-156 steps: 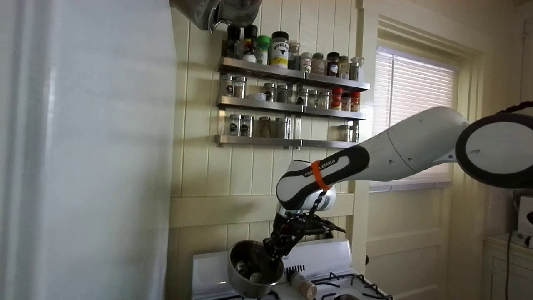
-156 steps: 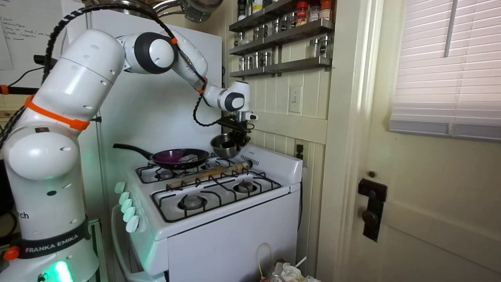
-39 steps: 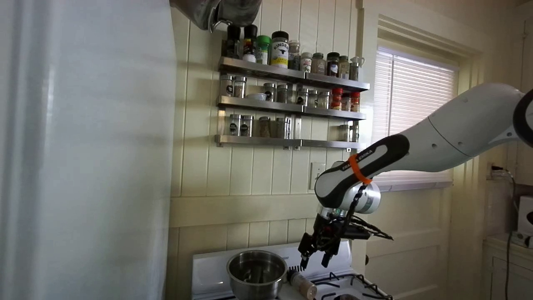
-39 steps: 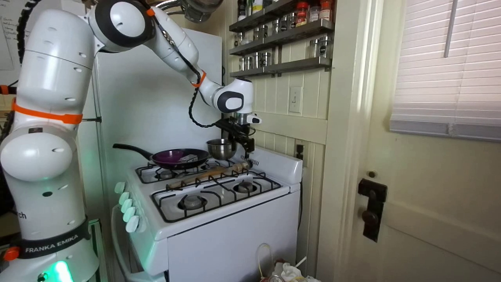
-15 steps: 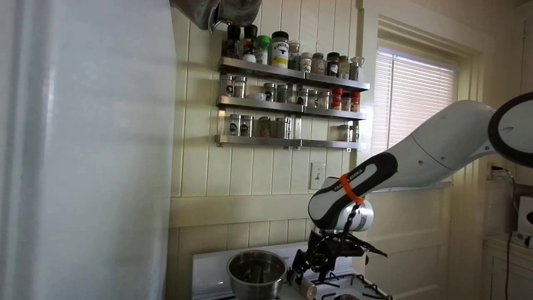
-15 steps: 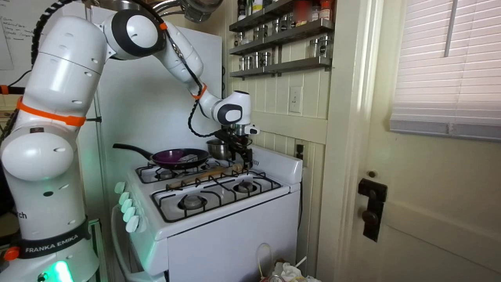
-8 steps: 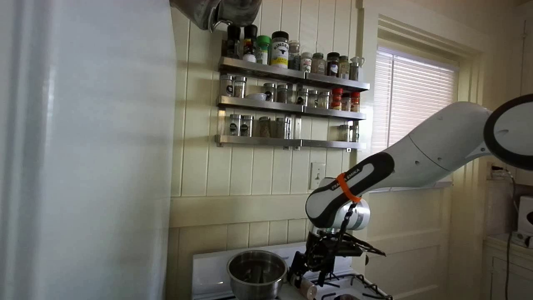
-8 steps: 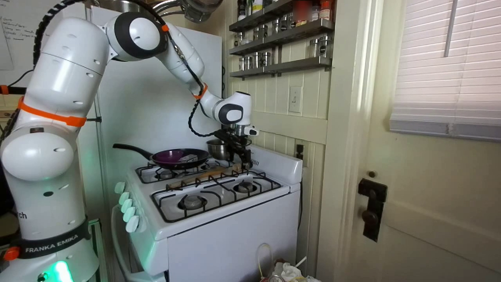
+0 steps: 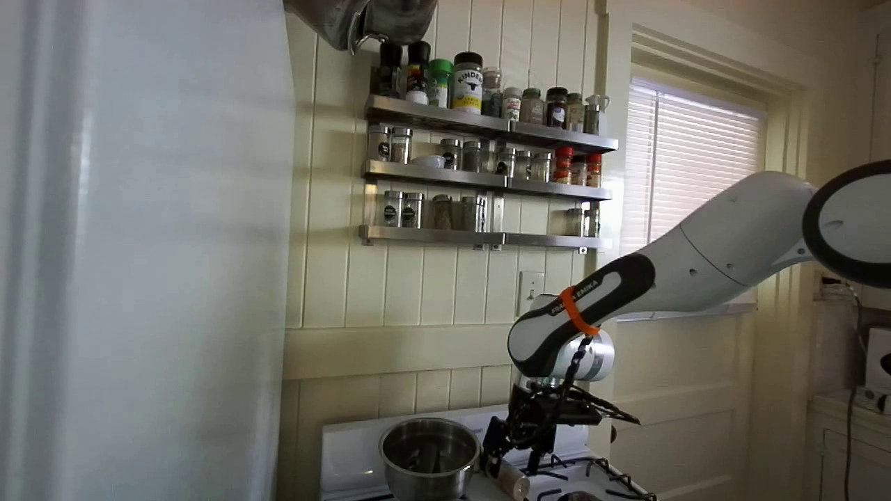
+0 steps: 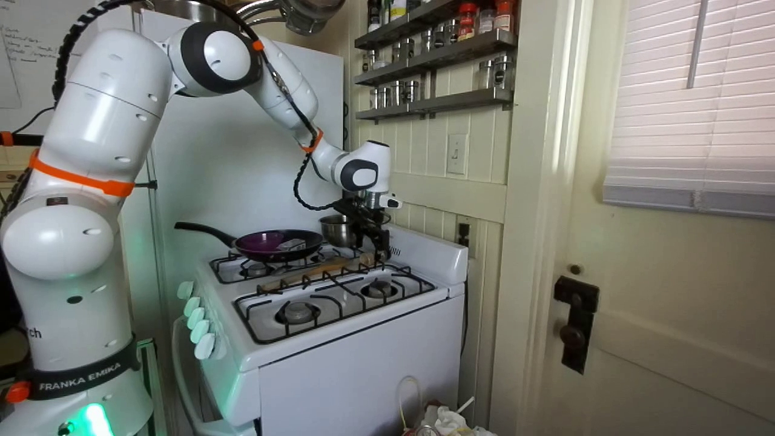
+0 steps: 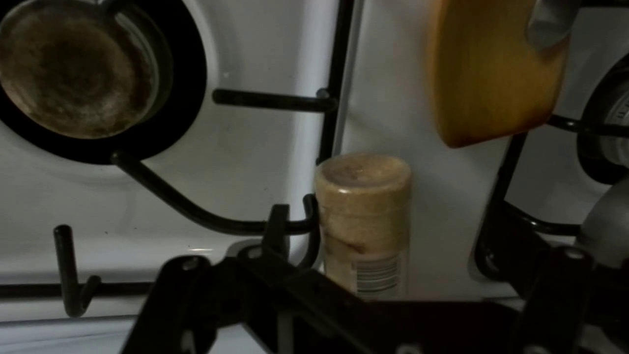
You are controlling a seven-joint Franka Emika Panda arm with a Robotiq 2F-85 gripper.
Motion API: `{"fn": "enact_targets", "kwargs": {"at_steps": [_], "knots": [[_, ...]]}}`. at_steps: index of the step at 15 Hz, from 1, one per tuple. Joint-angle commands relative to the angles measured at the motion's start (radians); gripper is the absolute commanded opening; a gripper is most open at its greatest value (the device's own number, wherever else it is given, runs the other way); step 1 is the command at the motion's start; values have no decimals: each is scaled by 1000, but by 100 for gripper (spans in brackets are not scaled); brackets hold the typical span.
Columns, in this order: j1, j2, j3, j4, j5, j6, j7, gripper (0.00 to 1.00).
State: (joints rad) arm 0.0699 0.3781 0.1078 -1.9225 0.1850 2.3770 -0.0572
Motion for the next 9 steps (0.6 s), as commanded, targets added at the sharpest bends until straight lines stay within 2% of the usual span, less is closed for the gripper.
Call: {"fn": "enact_targets", "kwargs": {"at_steps": [1,7,9], "knots": [[-12,42,8,57,8,-58,-10,100],[-24,73,15,123,34,-178,-14,100],[-20,66,14,125,32,-179,-13,100]]}}
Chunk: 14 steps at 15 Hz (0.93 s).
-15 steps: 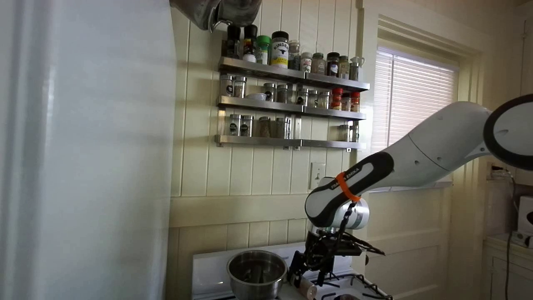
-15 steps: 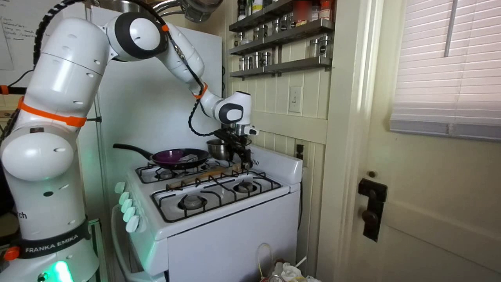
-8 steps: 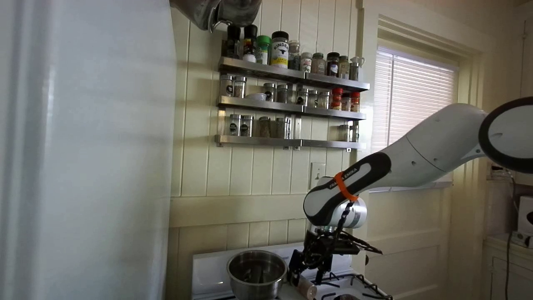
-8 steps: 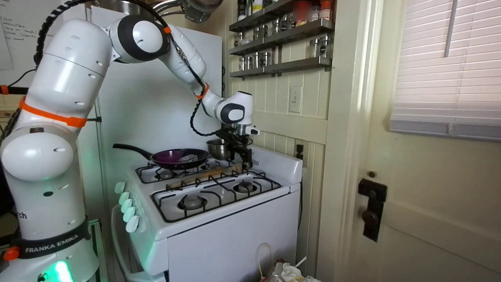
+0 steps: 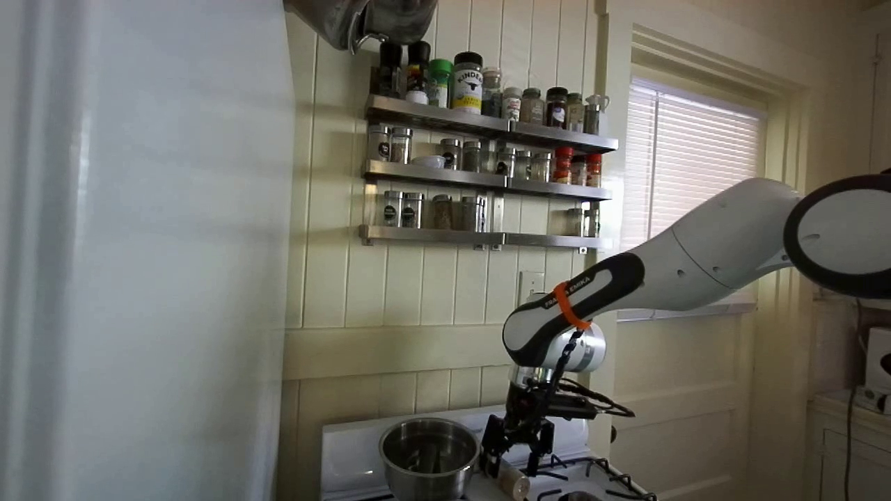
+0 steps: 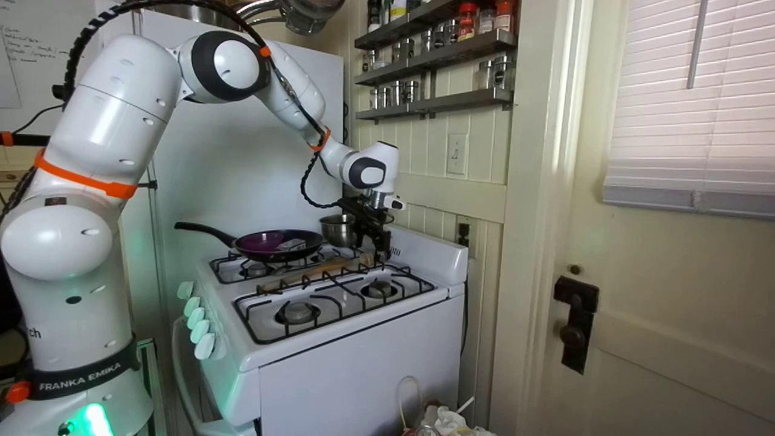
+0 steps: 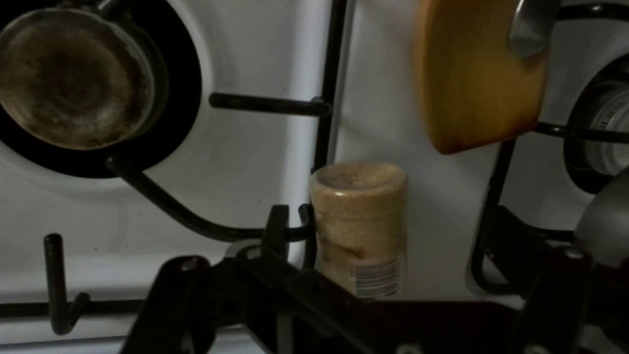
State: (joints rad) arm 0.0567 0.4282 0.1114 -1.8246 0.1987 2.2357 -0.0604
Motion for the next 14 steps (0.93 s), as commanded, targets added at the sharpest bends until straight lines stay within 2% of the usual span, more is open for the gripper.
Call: {"fn": "enact_targets", "kwargs": {"at_steps": [1,2,8,14], "knots": [[1,5,8,17,11,-12,-4,100],[14,-6,-1,4,-11,24,17,100],[25,-17,3,-1,-11,-39,42,100],[37,-2,-29,9,-66,10,108,100]]}}
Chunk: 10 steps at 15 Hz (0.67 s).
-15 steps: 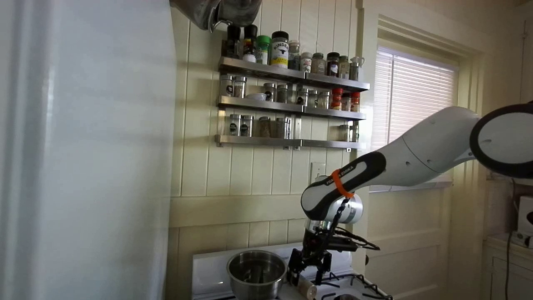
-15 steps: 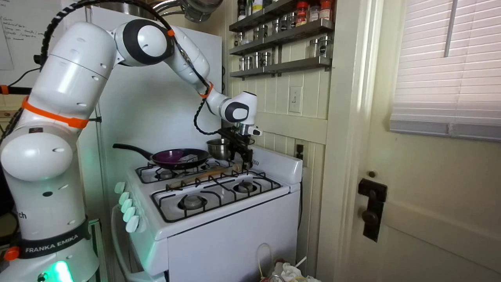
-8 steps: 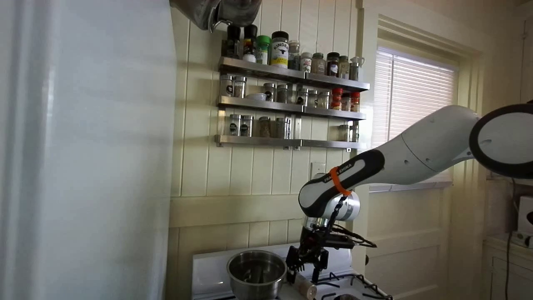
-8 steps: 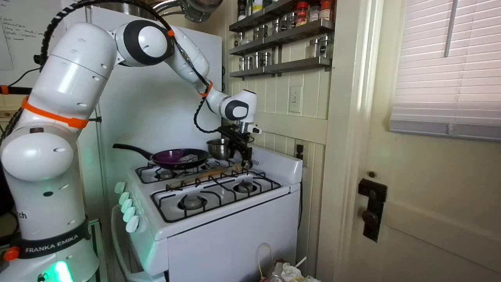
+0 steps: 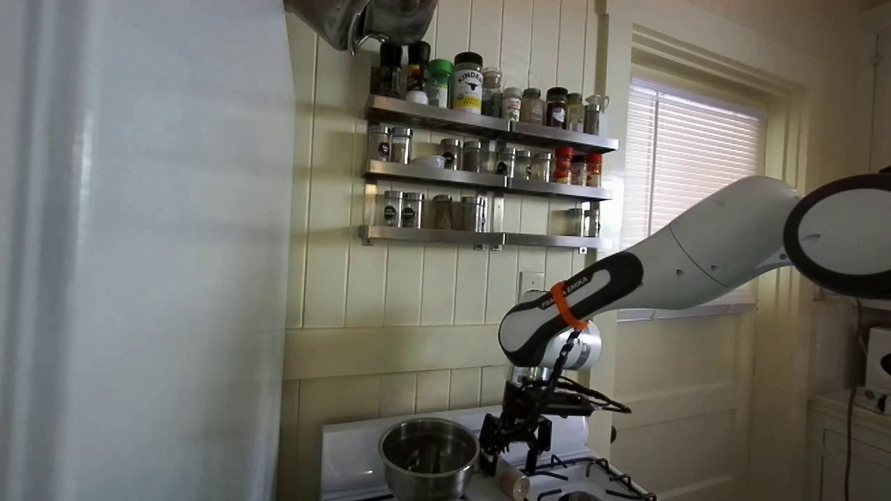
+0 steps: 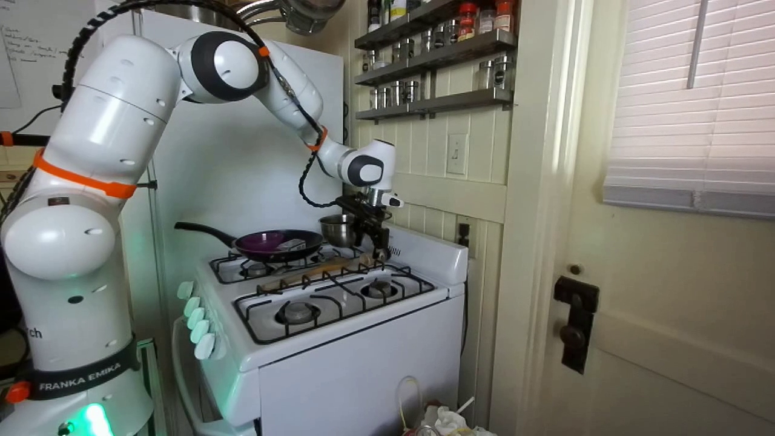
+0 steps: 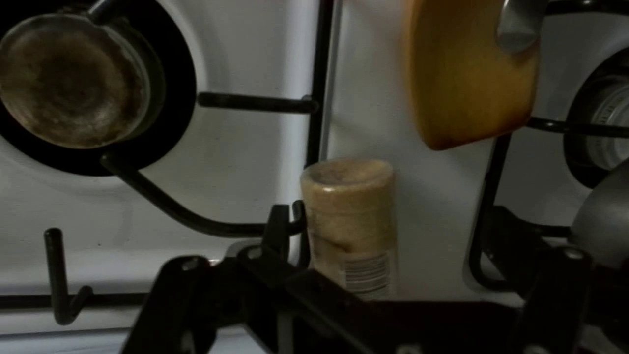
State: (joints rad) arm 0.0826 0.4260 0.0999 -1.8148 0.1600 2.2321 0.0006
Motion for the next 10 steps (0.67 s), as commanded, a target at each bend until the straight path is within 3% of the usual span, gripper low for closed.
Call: {"fn": "enact_targets", "kwargs": {"at_steps": [1,10], "knots": [[-1,0,-3,2,-3,0,9,100],[-29,6,2,9,83,-77,22,100]]}}
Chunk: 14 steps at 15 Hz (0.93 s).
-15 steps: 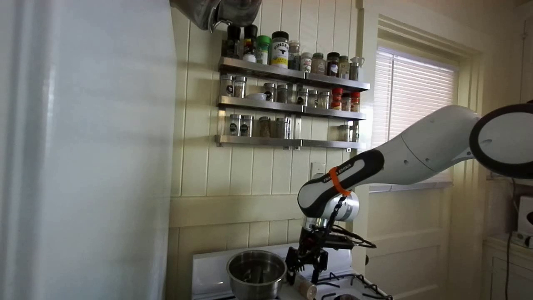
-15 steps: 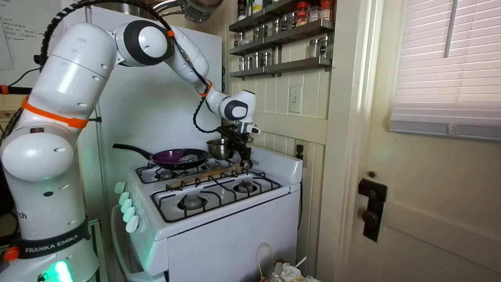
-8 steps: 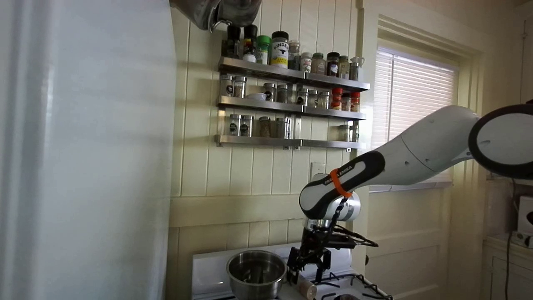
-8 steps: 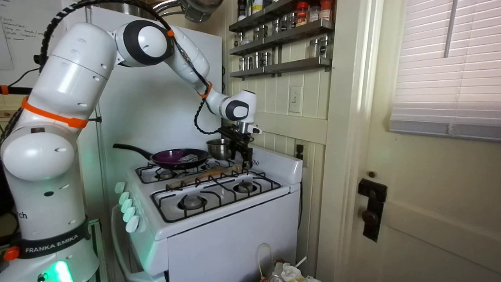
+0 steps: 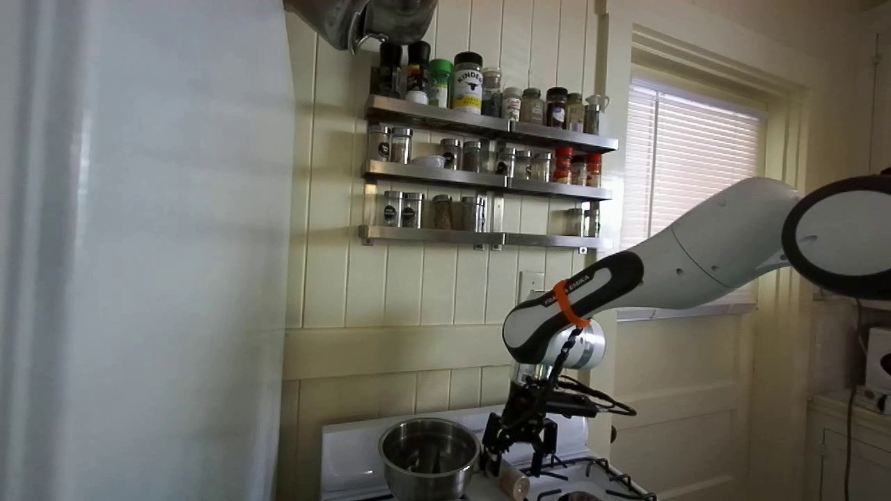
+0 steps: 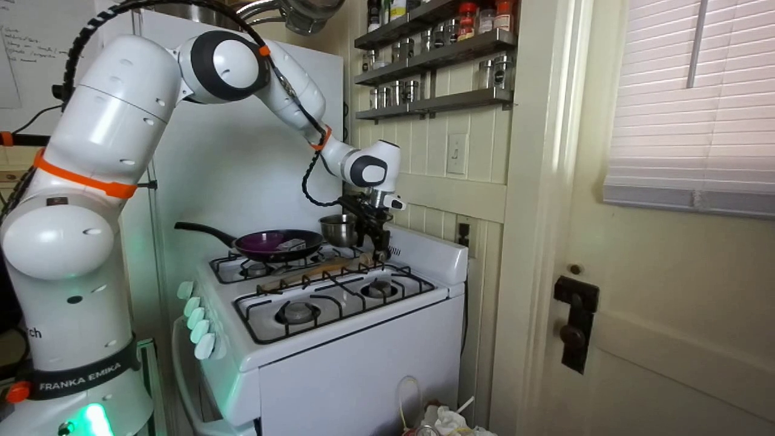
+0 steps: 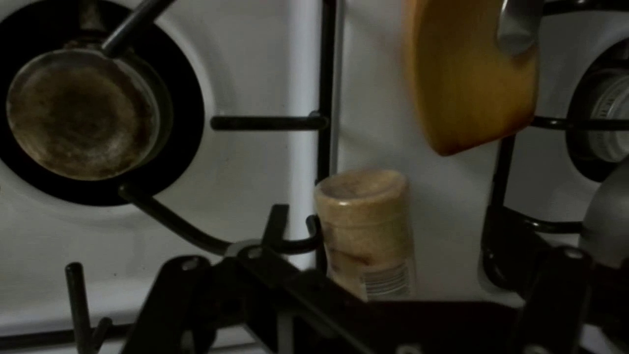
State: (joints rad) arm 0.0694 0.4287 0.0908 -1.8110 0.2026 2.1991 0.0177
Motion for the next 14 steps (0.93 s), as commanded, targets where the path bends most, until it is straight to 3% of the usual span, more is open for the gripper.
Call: {"fn": "enact_targets", "kwargs": {"at_steps": [1,14], "knots": [[-17,3,10,5,49,-46,4,100],[-18,57,-13,52,23,-35,-3,100]]}}
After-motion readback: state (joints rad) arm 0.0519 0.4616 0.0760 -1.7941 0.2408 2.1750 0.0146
